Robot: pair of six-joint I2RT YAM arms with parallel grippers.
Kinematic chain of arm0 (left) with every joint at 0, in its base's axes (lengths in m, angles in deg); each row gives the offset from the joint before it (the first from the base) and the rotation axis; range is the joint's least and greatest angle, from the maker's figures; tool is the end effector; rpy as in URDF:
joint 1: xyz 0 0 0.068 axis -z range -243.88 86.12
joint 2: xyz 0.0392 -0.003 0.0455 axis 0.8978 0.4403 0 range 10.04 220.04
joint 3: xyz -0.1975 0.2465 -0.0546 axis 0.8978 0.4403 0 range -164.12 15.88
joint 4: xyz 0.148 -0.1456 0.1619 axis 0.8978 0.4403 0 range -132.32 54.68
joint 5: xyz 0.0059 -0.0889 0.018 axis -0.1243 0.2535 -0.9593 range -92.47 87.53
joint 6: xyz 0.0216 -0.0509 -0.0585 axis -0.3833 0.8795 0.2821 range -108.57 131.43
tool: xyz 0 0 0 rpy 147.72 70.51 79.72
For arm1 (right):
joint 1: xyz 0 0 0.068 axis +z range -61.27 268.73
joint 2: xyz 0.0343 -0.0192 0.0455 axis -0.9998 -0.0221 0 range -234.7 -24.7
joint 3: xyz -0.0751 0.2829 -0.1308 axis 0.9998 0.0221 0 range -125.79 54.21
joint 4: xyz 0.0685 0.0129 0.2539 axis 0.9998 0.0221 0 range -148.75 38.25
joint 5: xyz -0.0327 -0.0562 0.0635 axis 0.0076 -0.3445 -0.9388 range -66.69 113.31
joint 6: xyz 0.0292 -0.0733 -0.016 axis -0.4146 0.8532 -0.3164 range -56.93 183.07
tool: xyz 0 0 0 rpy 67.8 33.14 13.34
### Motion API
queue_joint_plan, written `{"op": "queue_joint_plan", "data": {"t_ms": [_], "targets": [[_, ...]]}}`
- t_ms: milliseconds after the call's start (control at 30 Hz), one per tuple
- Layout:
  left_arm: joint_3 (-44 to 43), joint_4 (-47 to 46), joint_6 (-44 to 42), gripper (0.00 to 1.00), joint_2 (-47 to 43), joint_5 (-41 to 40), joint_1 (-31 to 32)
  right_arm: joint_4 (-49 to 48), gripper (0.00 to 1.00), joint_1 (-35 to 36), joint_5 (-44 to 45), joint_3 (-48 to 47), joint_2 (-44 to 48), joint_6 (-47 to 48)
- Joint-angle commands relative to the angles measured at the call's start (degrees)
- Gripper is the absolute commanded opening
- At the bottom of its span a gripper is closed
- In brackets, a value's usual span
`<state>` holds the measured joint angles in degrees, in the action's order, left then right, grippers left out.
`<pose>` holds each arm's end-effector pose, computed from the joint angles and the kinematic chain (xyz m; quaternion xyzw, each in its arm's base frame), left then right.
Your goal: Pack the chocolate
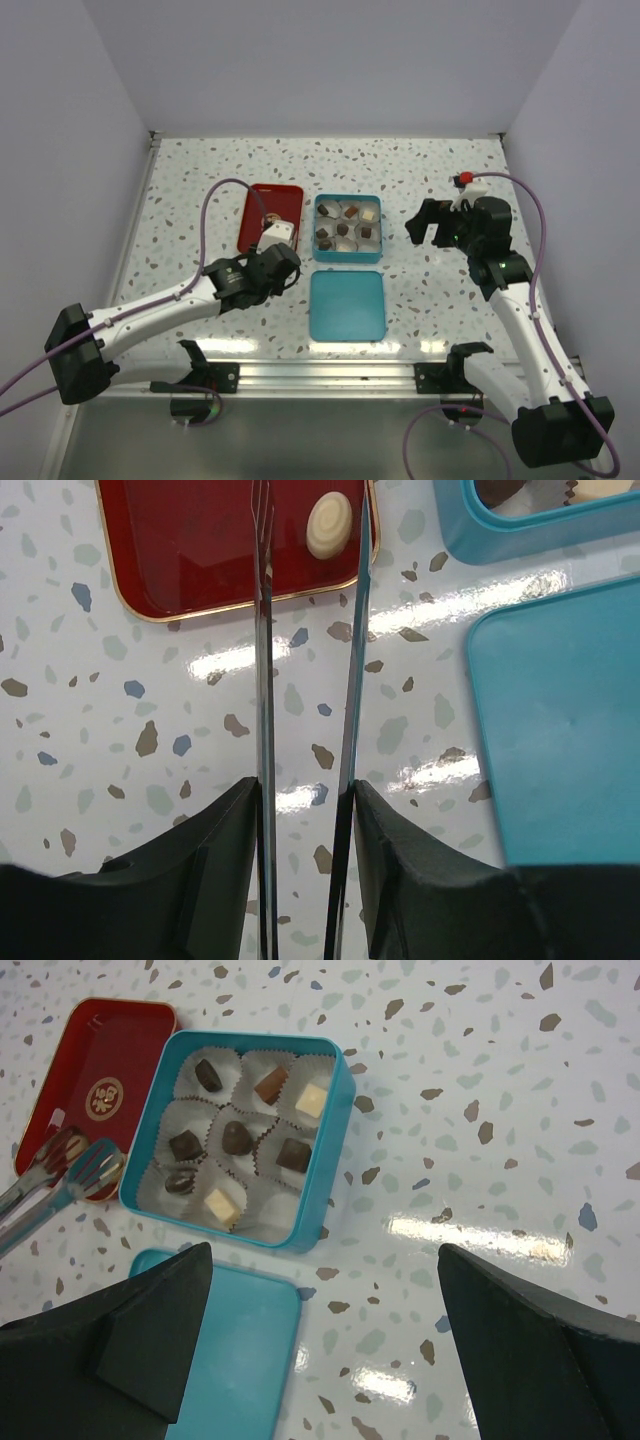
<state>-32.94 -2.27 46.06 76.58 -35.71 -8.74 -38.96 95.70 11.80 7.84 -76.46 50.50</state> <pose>0.1566 -0.1581 0.2709 0.0858 0.9200 0.0070 0.3824 0.2031 0.0387 0.3355 -0.0126 0.8416 0.1739 0.5111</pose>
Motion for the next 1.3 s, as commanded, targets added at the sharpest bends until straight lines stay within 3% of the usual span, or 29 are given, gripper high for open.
{"op": "queue_joint_plan", "data": {"t_ms": [0,467,700,800,1267], "targets": [[0.21,-3.75,-1.76,0.47,-0.19,0.27,-0.03,-0.63,0.99,-0.11,-0.27,-0.3,-0.26,0.1],[-0.23,-1.64,-0.97,0.46,1.22,1.15,0.06,-0.72,0.99,-0.11,-0.27,-0.21,-0.44,0.1],[0.13,-2.0,-1.67,0.31,2.19,2.56,0.06,-0.72,0.99,-0.11,-0.27,-0.3,-0.35,0.1],[-0.14,-1.73,-1.76,0.3,1.66,1.86,0.06,-0.63,0.99,-0.11,-0.27,-0.39,-0.26,0.1],[-9.36,0.91,-5.62,0.29,1.66,-2.19,0.06,-0.63,0.99,-0.11,-0.09,-0.39,-0.44,0.1]]}}
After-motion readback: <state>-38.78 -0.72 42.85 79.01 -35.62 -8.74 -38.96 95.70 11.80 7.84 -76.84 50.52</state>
